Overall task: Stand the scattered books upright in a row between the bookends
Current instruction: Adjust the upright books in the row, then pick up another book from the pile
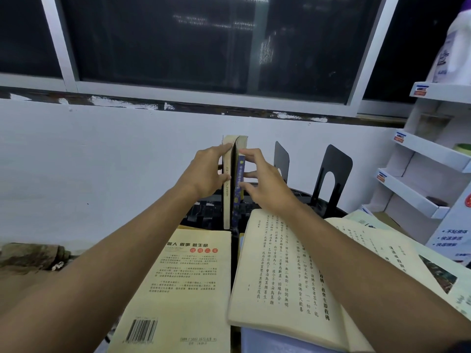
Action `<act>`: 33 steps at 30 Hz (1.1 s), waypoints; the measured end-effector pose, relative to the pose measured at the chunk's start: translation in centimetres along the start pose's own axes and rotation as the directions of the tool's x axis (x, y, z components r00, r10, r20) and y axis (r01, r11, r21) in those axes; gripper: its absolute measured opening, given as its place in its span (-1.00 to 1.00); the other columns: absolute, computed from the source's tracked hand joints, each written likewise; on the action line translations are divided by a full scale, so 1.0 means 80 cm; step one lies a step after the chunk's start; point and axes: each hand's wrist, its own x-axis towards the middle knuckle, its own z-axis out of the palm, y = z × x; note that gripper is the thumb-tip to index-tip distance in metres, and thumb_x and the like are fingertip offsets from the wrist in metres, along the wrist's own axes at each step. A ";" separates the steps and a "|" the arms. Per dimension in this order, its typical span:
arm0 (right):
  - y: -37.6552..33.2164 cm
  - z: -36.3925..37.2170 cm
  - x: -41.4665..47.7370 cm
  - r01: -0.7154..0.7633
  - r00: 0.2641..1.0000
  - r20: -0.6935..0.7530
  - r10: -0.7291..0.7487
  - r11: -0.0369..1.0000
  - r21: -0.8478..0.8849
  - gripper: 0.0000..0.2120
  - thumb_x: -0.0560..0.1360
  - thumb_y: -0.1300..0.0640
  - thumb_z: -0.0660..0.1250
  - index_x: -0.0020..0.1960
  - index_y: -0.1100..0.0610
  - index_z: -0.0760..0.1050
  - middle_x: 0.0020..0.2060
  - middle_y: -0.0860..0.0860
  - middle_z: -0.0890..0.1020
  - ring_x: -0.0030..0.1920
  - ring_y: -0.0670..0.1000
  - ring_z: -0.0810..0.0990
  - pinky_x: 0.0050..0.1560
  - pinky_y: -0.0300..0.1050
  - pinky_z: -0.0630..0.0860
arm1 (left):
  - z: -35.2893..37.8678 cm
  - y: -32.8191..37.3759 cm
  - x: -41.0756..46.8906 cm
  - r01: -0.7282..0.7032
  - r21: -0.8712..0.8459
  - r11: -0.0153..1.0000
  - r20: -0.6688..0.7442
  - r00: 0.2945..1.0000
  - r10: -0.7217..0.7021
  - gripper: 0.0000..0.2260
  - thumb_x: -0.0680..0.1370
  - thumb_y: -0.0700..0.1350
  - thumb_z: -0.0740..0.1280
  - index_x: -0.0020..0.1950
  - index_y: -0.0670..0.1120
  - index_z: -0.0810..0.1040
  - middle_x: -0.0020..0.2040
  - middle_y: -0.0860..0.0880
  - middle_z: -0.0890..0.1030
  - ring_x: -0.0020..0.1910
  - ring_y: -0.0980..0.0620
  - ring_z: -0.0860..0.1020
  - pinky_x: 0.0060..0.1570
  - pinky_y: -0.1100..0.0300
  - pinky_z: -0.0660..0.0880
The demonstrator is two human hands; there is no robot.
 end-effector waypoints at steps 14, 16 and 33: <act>-0.012 0.004 0.007 -0.008 0.995 0.099 0.011 0.999 -0.035 -0.31 0.60 0.33 0.33 0.55 -0.12 0.13 0.53 -0.03 0.33 0.29 -0.05 0.52 0.09 -0.29 0.56 | -0.001 0.007 -0.006 -0.023 0.008 1.000 -0.015 1.000 0.023 -0.43 0.53 -0.26 0.46 0.51 -0.07 0.39 0.32 -0.13 0.57 0.25 -0.14 0.58 0.21 0.06 0.54; -0.016 0.000 0.003 0.000 0.991 0.132 0.006 0.999 -0.050 -0.28 0.60 0.29 0.35 0.56 -0.18 0.10 0.55 -0.03 0.30 0.40 0.03 0.46 0.26 -0.02 0.55 | -0.004 0.011 -0.011 -0.035 0.025 0.999 -0.012 0.999 0.035 -0.47 0.54 -0.28 0.44 0.49 -0.11 0.40 0.30 -0.13 0.57 0.23 -0.12 0.56 0.13 0.18 0.47; -0.034 -0.118 -0.109 -0.021 0.977 0.191 0.095 0.934 -0.356 -0.45 0.61 -0.14 0.31 0.54 -0.22 0.19 0.41 -0.20 0.40 0.42 -0.17 0.33 0.40 -0.12 0.34 | 0.001 0.053 -0.095 -0.137 0.031 0.990 -0.008 0.991 0.137 -0.59 0.60 0.05 0.37 0.45 0.11 0.46 0.41 0.09 0.46 0.37 0.10 0.44 0.38 0.03 0.43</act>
